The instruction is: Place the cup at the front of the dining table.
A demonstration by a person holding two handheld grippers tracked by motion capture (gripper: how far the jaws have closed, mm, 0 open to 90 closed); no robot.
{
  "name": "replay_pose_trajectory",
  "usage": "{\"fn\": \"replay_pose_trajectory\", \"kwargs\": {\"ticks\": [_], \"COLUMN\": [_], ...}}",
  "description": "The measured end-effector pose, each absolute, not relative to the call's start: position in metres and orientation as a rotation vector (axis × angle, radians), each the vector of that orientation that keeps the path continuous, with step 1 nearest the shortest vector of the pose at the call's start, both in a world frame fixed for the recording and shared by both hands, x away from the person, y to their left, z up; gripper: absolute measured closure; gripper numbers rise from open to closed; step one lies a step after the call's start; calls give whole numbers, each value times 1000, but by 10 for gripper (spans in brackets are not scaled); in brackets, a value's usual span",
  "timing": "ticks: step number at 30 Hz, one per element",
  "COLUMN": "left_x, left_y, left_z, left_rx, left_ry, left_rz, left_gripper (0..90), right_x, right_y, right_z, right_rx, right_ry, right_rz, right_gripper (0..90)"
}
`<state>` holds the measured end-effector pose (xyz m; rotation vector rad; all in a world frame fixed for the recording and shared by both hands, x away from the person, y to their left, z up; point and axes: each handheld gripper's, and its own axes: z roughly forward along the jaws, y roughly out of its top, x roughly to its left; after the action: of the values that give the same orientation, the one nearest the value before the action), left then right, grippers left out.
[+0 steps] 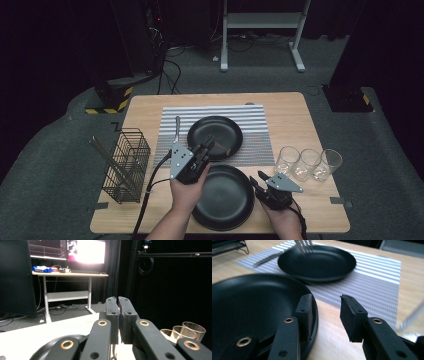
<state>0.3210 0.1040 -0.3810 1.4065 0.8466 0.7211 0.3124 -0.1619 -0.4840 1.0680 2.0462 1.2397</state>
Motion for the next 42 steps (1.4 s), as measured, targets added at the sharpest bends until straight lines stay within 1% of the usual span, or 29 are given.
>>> {"fn": "replay_pose_trajectory", "kwargs": {"ticks": [6,14,18,27,42], "left_x": [324,326,326,324,323], "left_y": [96,85,79,68,63], "left_z": [-384,-387,-385,-381,-379], "left_rx": [1405,1427,1431,1442,1442], "left_ry": [846,847,844,825,829], "left_rz": [697,698,701,703,712], "left_gripper": [868,868,868,868,866], "right_x": [325,339,343,354,355], "right_y": [-144,-125,-120,-116,-107], "right_z": [-473,-463,-459,-452,-452], "right_rx": [1001,981,961,947,896], "right_ry": [2051,1980,1956,1897,1877], "right_rz": [1254,1339,1342,1358,1323], "right_gripper": [635,684,701,711,767]}}
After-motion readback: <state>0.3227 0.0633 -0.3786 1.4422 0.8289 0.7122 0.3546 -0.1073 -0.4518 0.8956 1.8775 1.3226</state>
